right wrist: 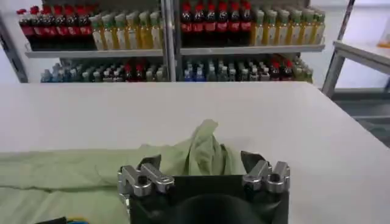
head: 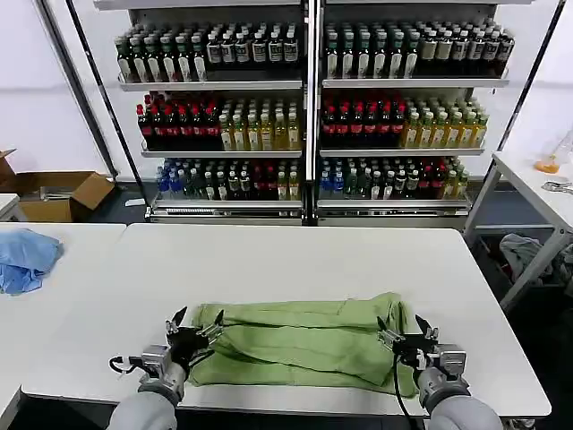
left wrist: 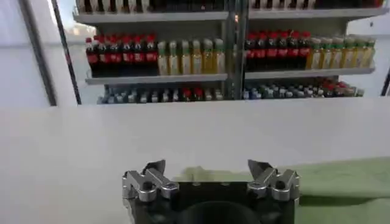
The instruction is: Fold and organize the clothes.
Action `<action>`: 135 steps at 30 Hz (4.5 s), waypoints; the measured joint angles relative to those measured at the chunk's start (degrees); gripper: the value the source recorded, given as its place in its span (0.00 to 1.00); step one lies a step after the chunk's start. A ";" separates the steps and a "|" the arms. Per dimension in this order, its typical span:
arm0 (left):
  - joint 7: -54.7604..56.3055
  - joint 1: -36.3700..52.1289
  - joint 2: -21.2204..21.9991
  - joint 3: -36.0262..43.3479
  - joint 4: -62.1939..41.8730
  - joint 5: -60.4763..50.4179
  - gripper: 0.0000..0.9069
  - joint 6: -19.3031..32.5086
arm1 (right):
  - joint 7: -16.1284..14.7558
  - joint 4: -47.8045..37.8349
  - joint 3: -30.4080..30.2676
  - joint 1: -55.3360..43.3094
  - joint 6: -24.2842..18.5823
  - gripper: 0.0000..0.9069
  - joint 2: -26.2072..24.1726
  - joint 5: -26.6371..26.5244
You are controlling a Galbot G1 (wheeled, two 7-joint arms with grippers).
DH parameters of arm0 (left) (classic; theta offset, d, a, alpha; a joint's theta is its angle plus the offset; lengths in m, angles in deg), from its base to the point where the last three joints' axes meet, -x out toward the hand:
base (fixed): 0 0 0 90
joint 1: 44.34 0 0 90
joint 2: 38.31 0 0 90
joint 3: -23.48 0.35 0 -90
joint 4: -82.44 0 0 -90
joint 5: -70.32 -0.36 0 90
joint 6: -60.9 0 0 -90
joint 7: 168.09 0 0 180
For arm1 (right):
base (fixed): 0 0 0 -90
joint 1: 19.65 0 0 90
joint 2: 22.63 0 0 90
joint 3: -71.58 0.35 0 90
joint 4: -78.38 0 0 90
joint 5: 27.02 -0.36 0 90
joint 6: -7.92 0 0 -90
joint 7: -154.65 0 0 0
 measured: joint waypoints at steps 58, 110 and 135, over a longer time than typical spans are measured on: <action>-4.44 1.34 -6.23 -16.64 -2.28 13.56 0.02 2.51 | 0.50 0.26 -0.55 -2.97 -0.30 1.00 -2.30 -2.26; -6.27 8.54 4.74 5.35 0.85 17.22 1.00 0.32 | 0.24 0.71 -0.34 -2.63 -1.14 1.00 -1.93 -1.90; -7.65 6.51 1.38 -1.74 -8.75 17.08 0.03 -4.19 | 0.18 -0.36 -0.19 -3.34 -1.23 1.00 -2.08 -1.89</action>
